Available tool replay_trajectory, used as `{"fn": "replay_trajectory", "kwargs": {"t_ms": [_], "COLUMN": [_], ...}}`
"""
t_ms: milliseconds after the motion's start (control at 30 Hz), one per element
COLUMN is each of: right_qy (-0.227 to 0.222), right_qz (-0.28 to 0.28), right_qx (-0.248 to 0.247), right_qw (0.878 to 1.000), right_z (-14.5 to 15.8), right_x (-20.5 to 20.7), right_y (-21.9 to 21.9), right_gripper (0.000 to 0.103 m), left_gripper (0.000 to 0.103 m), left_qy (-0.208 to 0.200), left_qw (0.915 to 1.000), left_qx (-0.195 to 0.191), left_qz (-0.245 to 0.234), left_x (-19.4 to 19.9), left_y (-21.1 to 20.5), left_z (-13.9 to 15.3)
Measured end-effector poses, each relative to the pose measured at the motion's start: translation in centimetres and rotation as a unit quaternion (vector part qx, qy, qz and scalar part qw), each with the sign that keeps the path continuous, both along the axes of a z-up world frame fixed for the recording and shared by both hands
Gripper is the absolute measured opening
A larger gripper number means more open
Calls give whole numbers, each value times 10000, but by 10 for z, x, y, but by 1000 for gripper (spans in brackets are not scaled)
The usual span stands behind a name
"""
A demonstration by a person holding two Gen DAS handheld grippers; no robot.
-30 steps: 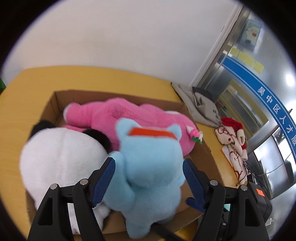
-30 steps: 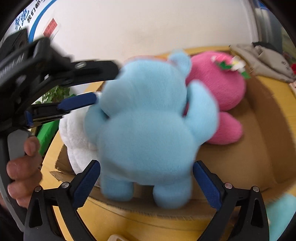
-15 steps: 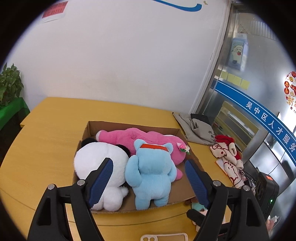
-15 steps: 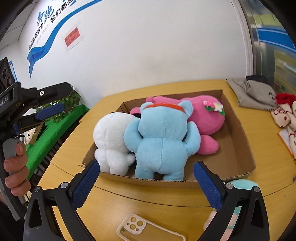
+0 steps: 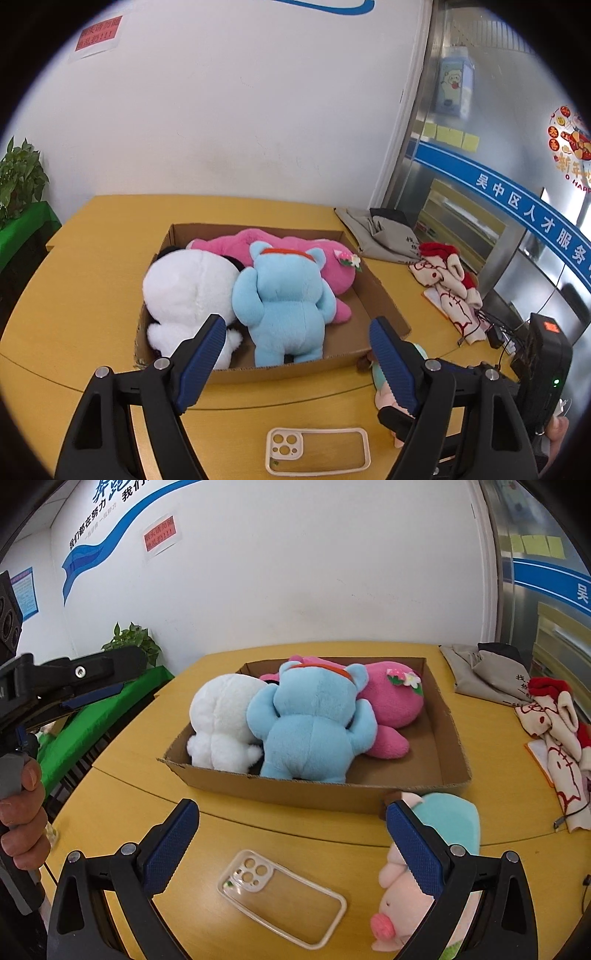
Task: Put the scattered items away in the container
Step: 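Open both grippers and move them onto the teal-pink pig plush, then close both grippers on the teal-pink pig plush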
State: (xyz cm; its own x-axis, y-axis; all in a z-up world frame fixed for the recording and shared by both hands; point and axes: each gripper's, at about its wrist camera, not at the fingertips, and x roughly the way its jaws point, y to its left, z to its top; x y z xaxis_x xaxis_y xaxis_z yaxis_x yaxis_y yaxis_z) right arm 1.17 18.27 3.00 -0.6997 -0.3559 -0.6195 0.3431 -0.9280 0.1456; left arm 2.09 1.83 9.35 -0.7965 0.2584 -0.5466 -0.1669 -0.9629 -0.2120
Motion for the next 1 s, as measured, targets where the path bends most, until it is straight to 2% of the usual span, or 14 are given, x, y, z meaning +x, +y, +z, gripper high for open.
{"fn": "replay_trajectory", "kwargs": {"t_ms": [133, 233, 500, 800, 1000], "right_qy": [8, 17, -388, -814, -1116], "right_qz": [-89, -172, -409, -637, -581], "right_qx": [122, 148, 523, 732, 551], "right_qw": [9999, 9997, 9970, 9919, 9905], "right_z": [-3, -6, -45, -74, -95], "right_x": [7, 16, 31, 35, 21], "right_y": [15, 30, 70, 111, 120], "right_gripper": [103, 103, 103, 103, 103], "left_gripper": [80, 80, 80, 80, 80], "left_qy": [7, -80, -537, -1064, -1206], "left_qw": [9998, 9999, 9985, 9922, 9883], "left_qx": [-163, -29, 65, 534, 710], "left_qz": [134, 117, -107, -375, -613], "left_x": [7, 14, 17, 5, -5], "left_y": [17, 27, 57, 88, 108], "left_z": [-13, -27, -80, -120, -129]}}
